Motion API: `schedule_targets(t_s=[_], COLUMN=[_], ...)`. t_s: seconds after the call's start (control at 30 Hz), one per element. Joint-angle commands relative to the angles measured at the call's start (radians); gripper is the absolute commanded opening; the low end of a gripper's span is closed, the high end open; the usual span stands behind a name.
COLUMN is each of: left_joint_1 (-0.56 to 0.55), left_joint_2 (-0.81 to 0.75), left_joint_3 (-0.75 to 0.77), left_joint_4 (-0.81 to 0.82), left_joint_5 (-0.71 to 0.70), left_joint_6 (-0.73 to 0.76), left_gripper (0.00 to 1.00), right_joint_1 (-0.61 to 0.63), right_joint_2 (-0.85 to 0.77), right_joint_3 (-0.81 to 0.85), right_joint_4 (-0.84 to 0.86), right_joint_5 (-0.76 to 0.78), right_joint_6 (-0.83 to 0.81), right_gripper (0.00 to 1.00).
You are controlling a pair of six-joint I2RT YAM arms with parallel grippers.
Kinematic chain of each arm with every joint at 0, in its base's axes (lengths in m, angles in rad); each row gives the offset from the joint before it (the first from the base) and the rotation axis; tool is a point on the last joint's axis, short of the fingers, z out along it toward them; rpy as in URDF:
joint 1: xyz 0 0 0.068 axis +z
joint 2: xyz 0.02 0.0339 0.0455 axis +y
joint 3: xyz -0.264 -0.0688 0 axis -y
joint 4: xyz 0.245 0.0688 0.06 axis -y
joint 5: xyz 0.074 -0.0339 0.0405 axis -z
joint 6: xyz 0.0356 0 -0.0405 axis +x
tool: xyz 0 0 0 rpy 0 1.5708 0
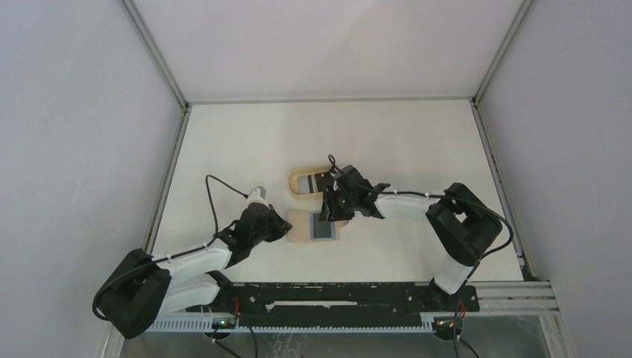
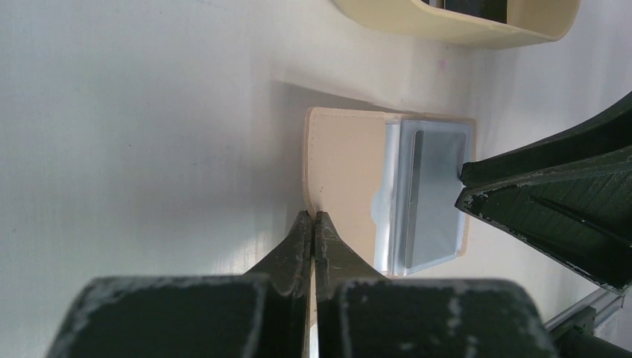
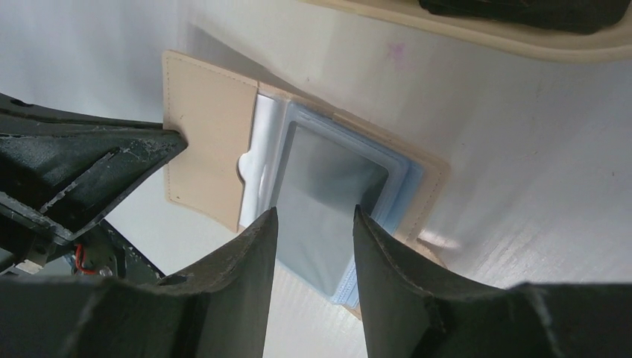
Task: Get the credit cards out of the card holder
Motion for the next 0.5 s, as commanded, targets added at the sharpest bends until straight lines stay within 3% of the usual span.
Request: schedule_targets(t_s=[0.0, 0.47], left_joint_1=[-0.006, -0.005], left_joint_2=[-0.001, -0.007], left_joint_3=[-0.021, -0.015], left_joint_4=[0.024, 0.012], left_joint_5=[-0.007, -0.011], left_joint_6=[-0.008, -0.004], left_gripper=[0.00, 0.00], right_joint_1=[0.008, 0.028], right_joint_2=[-0.028, -0.045], right_joint_3=[0.021, 0.006], right_joint_4=[-0.013, -0.024], right_joint_5=[0.067, 0.081], right_joint_6=[-0.003, -0.003], right_gripper=[0.51, 0.53])
